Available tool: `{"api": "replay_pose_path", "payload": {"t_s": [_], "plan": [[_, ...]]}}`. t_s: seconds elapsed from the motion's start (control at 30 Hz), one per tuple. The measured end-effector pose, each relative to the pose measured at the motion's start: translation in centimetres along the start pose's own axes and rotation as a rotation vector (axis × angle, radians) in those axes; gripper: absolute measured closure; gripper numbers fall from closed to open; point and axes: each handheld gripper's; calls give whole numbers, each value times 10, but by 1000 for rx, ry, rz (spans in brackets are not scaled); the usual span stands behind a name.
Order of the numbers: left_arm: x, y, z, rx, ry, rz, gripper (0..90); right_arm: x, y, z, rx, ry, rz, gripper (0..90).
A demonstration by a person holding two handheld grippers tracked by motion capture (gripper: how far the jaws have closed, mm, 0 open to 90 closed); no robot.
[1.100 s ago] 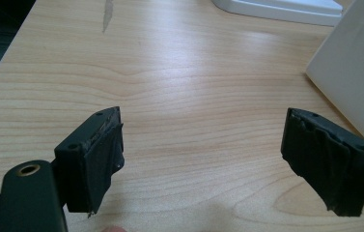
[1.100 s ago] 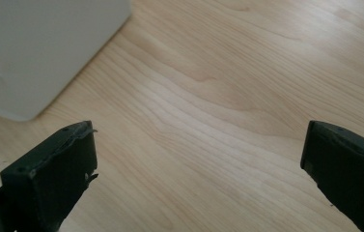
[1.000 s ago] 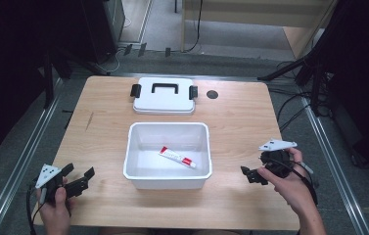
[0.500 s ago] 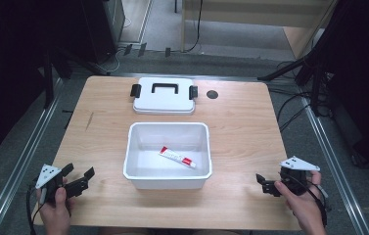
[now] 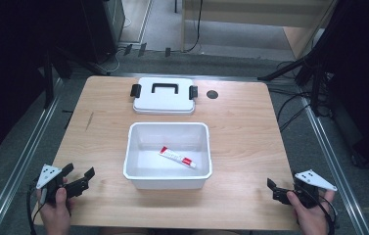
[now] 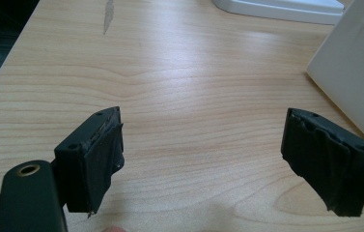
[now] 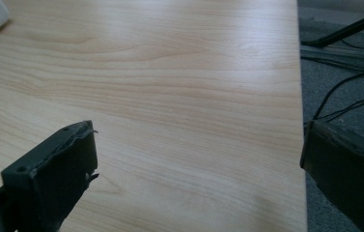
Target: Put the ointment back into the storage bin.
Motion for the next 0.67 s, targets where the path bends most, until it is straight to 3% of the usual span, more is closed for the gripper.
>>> {"api": "replay_pose_path", "payload": {"t_s": [0.07, 0.1, 0.37, 0.4, 0.67], "plan": [[0, 0, 0, -1, 0, 0, 158, -6, 2, 3, -12, -17, 30, 51], [0, 0, 0, 0, -1, 2, 158, -10, 4, 4, -32, -31, 57, 129], [0, 0, 0, -1, 1, 0, 159, -18, 8, 8, -37, -56, 102, 126], [0, 0, 0, -1, 0, 1, 159, -19, 10, 8, -39, -62, 127, 129], [0, 0, 0, -2, -1, 2, 159, -20, 11, 10, -65, -29, 119, 175]]}}
Point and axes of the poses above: each handheld gripper's, and its own axes: y roughly backward along the jaws, x roughly out of its top, z roughly to its right, and after that the axes turned 3 degrees about y, right-handed
